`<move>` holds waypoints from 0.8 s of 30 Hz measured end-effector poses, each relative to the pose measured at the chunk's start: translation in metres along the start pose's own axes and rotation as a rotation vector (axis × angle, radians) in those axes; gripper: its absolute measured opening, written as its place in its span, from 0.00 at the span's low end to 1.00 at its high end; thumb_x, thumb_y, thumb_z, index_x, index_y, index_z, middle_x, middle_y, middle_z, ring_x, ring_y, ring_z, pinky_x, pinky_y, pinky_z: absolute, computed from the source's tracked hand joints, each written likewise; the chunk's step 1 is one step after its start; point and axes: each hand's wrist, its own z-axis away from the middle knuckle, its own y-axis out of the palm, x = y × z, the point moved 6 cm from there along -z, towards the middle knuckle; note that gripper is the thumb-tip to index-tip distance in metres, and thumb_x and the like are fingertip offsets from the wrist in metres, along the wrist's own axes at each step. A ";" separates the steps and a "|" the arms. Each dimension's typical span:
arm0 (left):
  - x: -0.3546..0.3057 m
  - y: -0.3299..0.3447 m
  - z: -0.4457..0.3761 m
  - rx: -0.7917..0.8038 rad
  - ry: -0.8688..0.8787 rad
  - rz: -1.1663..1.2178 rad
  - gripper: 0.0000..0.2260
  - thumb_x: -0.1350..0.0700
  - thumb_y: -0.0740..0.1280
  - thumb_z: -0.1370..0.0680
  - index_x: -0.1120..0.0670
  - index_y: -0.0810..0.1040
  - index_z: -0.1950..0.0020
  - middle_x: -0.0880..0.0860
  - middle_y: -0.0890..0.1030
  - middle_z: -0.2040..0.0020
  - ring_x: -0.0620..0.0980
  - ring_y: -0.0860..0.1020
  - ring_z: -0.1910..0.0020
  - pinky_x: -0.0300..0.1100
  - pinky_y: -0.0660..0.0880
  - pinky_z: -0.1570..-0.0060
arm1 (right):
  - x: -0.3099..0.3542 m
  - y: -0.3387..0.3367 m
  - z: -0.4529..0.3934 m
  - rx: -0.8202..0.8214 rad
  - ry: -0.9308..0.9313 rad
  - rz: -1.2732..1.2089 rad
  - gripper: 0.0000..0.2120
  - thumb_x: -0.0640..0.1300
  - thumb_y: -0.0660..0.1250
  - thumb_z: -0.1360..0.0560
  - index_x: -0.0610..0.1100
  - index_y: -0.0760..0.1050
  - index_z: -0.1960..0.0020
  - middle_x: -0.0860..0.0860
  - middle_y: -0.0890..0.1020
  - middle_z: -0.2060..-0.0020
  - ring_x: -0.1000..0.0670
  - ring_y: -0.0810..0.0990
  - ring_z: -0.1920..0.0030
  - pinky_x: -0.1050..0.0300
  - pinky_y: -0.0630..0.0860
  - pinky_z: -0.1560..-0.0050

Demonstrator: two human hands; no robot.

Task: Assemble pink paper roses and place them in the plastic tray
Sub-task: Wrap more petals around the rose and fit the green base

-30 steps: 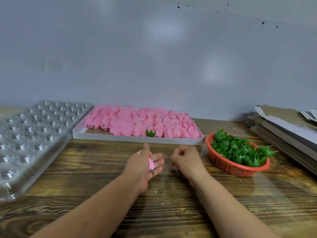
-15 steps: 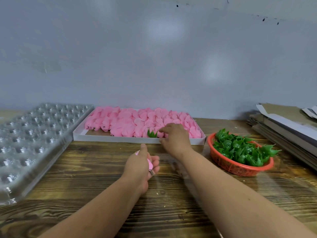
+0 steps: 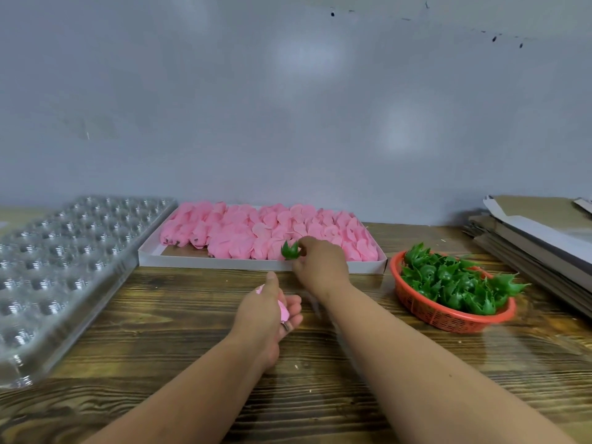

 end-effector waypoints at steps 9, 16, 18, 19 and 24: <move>-0.005 -0.001 -0.001 -0.001 0.015 0.075 0.17 0.48 0.60 0.18 0.57 0.72 0.61 0.56 0.84 0.63 0.48 0.82 0.64 0.40 0.76 0.71 | -0.011 -0.044 0.058 -0.001 0.004 -0.357 0.11 0.50 0.72 0.32 0.47 0.73 0.64 0.54 0.75 0.69 0.52 0.73 0.65 0.52 0.73 0.61; -0.010 0.004 0.001 0.074 -0.033 0.177 0.17 0.47 0.60 0.18 0.57 0.70 0.63 0.57 0.85 0.64 0.52 0.83 0.59 0.44 0.77 0.65 | 0.005 -0.048 0.102 0.172 -0.387 0.230 0.12 0.51 0.65 0.29 0.46 0.74 0.49 0.48 0.80 0.54 0.45 0.78 0.52 0.53 0.72 0.55; -0.010 0.005 0.002 0.089 -0.022 0.177 0.18 0.47 0.60 0.18 0.56 0.70 0.63 0.57 0.85 0.63 0.52 0.83 0.59 0.44 0.76 0.65 | 0.012 -0.039 0.107 0.189 -0.445 0.259 0.15 0.51 0.64 0.28 0.46 0.73 0.44 0.46 0.80 0.52 0.43 0.77 0.50 0.53 0.70 0.54; -0.010 0.007 0.003 0.103 -0.014 0.166 0.18 0.47 0.59 0.18 0.56 0.69 0.64 0.58 0.85 0.61 0.52 0.83 0.59 0.43 0.76 0.65 | 0.015 -0.036 0.108 0.191 -0.453 0.247 0.17 0.52 0.65 0.28 0.47 0.72 0.41 0.47 0.80 0.51 0.43 0.77 0.50 0.53 0.70 0.54; -0.007 0.015 0.009 0.161 0.001 0.132 0.20 0.46 0.58 0.18 0.55 0.68 0.66 0.59 0.85 0.58 0.52 0.84 0.57 0.47 0.77 0.58 | 0.016 -0.031 0.109 0.195 -0.285 -0.126 0.15 0.47 0.70 0.31 0.50 0.75 0.44 0.52 0.82 0.54 0.49 0.79 0.53 0.55 0.74 0.53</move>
